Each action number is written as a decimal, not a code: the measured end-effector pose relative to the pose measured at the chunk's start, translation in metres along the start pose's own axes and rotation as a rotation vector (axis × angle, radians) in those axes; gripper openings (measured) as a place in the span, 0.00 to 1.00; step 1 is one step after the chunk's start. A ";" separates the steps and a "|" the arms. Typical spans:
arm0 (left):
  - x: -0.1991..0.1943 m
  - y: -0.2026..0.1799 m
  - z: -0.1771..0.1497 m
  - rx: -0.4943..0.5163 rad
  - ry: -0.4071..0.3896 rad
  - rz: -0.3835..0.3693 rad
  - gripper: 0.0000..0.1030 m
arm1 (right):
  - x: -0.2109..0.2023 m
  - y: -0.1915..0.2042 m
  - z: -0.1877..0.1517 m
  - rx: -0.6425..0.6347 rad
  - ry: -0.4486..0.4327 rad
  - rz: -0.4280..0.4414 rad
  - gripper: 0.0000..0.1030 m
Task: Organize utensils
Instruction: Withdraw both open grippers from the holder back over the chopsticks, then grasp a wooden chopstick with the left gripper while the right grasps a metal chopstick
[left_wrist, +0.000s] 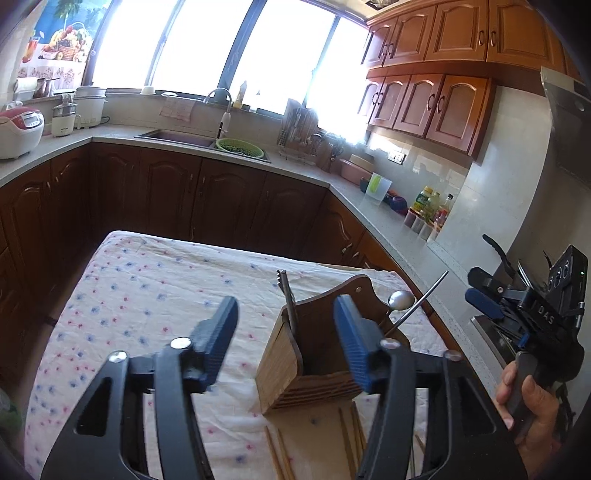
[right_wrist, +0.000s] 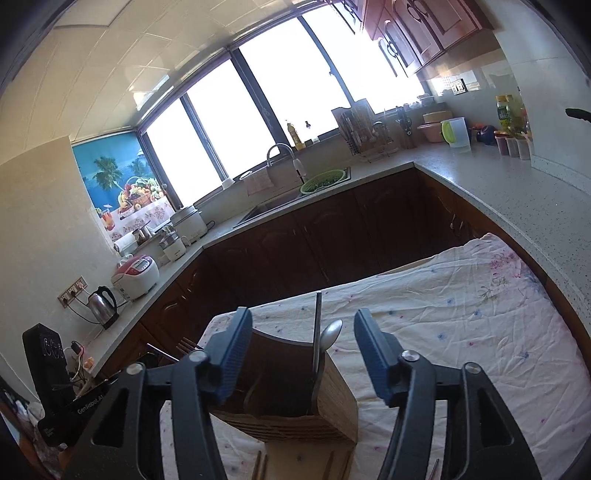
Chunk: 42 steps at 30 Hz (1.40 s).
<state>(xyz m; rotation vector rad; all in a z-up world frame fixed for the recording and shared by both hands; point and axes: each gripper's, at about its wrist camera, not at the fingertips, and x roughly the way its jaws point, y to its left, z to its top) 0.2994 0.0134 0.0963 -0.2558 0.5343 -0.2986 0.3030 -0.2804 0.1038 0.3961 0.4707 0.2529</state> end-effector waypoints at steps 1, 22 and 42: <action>-0.008 0.001 -0.003 -0.005 -0.015 0.011 0.79 | -0.007 0.000 -0.002 0.004 -0.016 0.003 0.78; -0.082 0.025 -0.125 -0.041 0.123 0.144 0.94 | -0.110 -0.001 -0.133 -0.026 0.032 -0.136 0.93; -0.043 0.014 -0.161 0.004 0.319 0.155 0.94 | -0.091 -0.031 -0.172 -0.023 0.189 -0.224 0.92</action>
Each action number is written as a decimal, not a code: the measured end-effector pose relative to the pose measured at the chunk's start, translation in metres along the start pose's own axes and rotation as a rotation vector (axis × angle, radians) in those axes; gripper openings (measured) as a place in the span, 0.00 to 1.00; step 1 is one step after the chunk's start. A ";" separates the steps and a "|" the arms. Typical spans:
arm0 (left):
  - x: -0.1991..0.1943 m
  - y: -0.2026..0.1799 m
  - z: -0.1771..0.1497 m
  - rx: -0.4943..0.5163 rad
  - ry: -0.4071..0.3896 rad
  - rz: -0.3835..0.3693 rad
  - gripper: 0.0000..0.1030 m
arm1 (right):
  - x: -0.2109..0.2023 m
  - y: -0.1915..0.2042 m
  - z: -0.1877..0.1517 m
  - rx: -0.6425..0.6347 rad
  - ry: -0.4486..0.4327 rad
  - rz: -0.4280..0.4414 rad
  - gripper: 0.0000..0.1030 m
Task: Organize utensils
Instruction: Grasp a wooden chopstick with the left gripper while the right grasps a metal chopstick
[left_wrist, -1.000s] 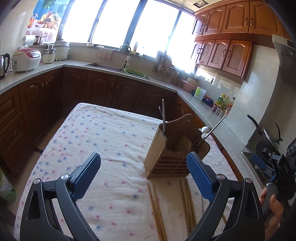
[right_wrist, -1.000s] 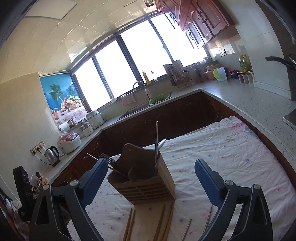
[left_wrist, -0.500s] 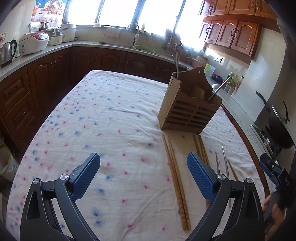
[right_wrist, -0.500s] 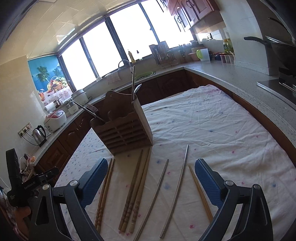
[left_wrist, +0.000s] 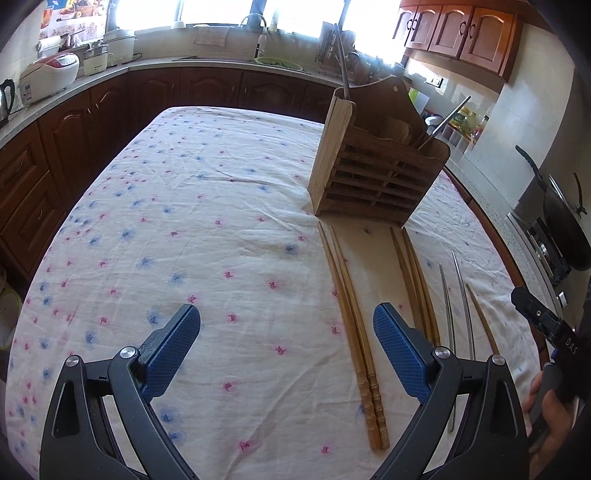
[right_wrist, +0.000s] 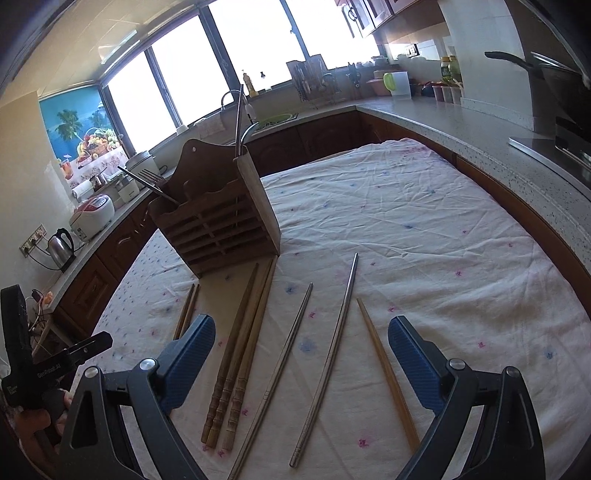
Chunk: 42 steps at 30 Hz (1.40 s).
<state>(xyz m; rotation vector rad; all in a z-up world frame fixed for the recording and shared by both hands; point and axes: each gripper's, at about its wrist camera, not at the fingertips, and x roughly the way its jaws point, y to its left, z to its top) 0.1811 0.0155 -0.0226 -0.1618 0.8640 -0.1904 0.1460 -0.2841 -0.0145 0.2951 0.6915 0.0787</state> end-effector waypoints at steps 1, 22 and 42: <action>0.004 -0.002 0.002 0.007 0.010 0.000 0.93 | 0.003 0.003 0.001 -0.011 0.004 0.001 0.91; 0.121 -0.031 0.064 0.103 0.177 -0.009 0.34 | 0.107 0.008 0.013 -0.059 0.247 -0.078 0.20; 0.076 -0.040 0.058 0.181 0.120 -0.117 0.04 | 0.090 0.028 0.025 -0.073 0.198 0.009 0.04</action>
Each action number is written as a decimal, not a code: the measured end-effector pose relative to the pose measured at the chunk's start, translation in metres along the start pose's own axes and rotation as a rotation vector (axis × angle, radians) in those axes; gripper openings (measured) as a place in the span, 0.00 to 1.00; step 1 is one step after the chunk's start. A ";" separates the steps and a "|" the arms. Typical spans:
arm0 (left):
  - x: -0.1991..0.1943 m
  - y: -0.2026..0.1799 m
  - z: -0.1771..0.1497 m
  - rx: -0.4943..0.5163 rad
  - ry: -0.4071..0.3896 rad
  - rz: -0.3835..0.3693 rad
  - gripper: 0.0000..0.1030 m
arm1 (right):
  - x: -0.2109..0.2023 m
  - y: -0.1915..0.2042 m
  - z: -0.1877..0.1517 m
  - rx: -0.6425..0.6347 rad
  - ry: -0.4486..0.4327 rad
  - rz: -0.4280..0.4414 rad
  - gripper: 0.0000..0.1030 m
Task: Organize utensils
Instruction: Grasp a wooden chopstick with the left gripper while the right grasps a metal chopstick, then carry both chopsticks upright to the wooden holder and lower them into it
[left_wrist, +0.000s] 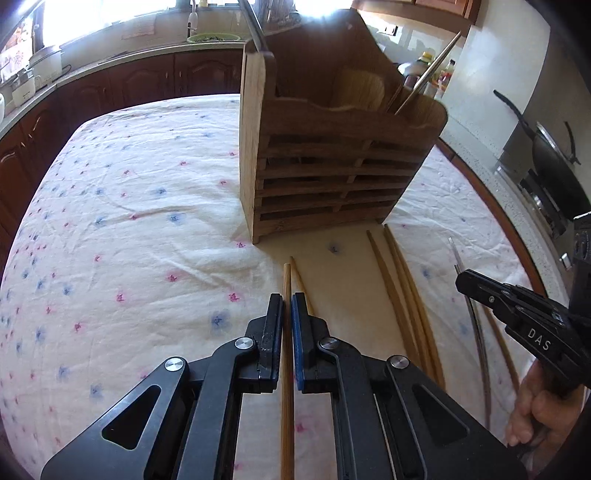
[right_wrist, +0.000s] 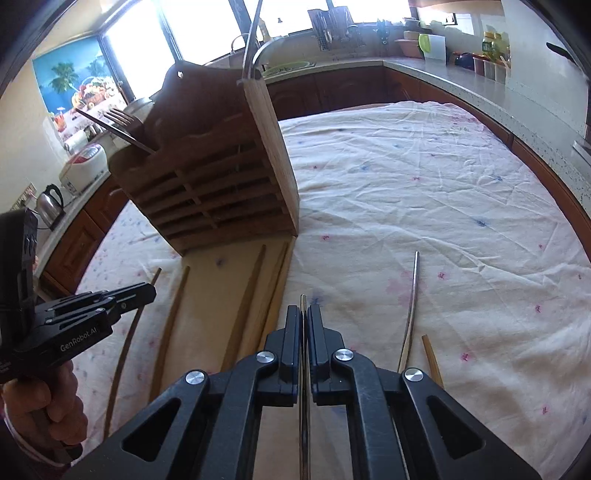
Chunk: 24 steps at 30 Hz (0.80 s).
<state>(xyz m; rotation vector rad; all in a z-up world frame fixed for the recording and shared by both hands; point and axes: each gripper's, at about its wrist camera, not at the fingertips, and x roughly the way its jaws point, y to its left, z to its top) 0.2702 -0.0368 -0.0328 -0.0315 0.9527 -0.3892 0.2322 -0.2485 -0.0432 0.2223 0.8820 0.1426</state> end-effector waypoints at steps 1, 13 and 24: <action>-0.011 0.000 -0.001 -0.010 -0.014 -0.017 0.04 | -0.008 0.002 0.001 0.001 -0.015 0.012 0.04; -0.144 0.006 -0.004 -0.067 -0.249 -0.153 0.04 | -0.107 0.024 0.014 -0.019 -0.195 0.136 0.04; -0.202 0.007 0.001 -0.066 -0.374 -0.189 0.04 | -0.168 0.037 0.038 -0.063 -0.356 0.164 0.04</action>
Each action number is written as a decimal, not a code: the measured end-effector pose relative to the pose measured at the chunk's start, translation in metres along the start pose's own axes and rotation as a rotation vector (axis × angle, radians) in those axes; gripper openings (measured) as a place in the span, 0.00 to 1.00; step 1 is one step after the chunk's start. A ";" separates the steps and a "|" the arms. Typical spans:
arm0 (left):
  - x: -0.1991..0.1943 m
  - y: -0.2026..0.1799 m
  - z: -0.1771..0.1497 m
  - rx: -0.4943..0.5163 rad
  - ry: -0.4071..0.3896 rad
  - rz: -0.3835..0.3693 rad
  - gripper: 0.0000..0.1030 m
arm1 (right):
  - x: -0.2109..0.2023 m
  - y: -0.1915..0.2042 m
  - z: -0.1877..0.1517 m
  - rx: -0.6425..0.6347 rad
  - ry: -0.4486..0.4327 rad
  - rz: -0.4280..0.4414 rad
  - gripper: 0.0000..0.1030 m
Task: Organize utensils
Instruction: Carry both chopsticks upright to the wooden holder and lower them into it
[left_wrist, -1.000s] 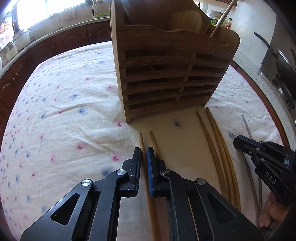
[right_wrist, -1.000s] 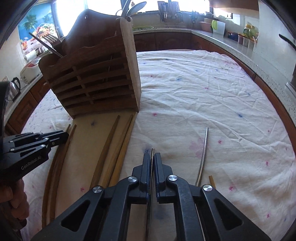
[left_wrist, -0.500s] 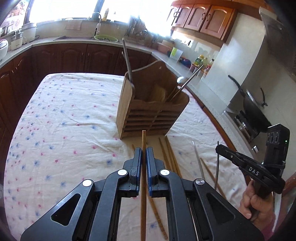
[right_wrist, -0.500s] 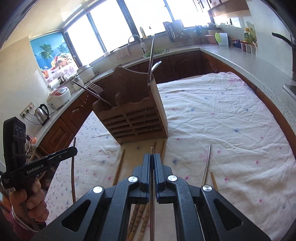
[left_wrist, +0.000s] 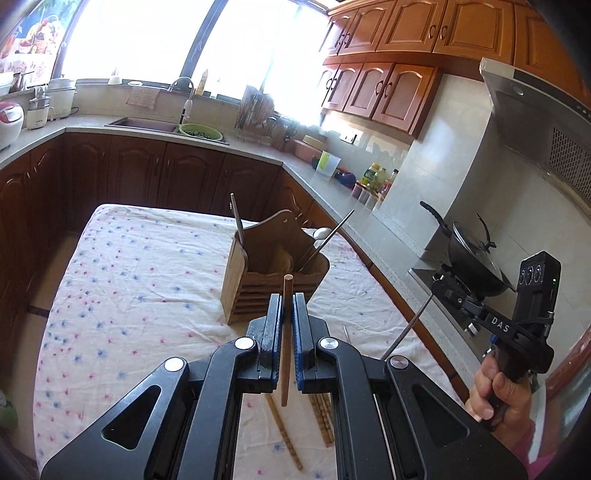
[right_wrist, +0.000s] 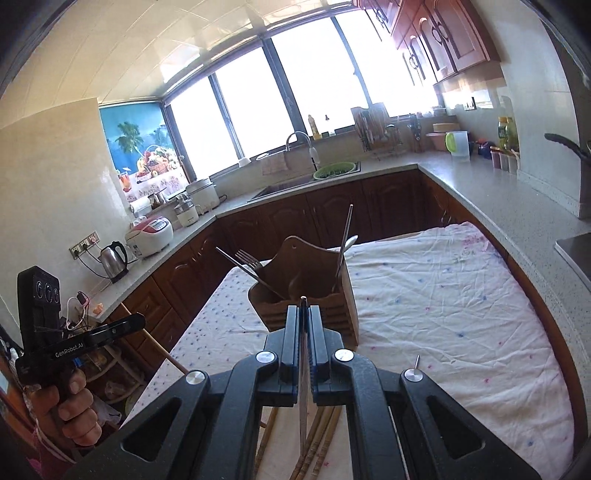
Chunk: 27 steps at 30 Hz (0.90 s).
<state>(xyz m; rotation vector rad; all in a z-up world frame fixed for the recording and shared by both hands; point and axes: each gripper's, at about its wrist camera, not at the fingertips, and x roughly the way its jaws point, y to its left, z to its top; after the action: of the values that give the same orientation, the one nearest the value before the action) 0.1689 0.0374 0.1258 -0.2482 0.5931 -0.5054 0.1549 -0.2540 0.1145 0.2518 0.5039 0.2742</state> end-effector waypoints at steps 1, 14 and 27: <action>-0.001 -0.001 0.001 0.002 -0.005 0.002 0.04 | 0.000 0.000 0.002 -0.005 -0.006 -0.002 0.04; 0.007 -0.001 0.033 0.015 -0.073 0.006 0.04 | 0.015 -0.003 0.024 -0.015 -0.043 -0.020 0.04; 0.027 -0.020 0.130 0.078 -0.297 0.067 0.04 | 0.047 -0.005 0.112 -0.011 -0.197 -0.027 0.04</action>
<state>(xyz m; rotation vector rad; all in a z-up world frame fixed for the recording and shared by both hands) 0.2570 0.0171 0.2249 -0.2235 0.2910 -0.4161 0.2519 -0.2627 0.1868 0.2578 0.3110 0.2235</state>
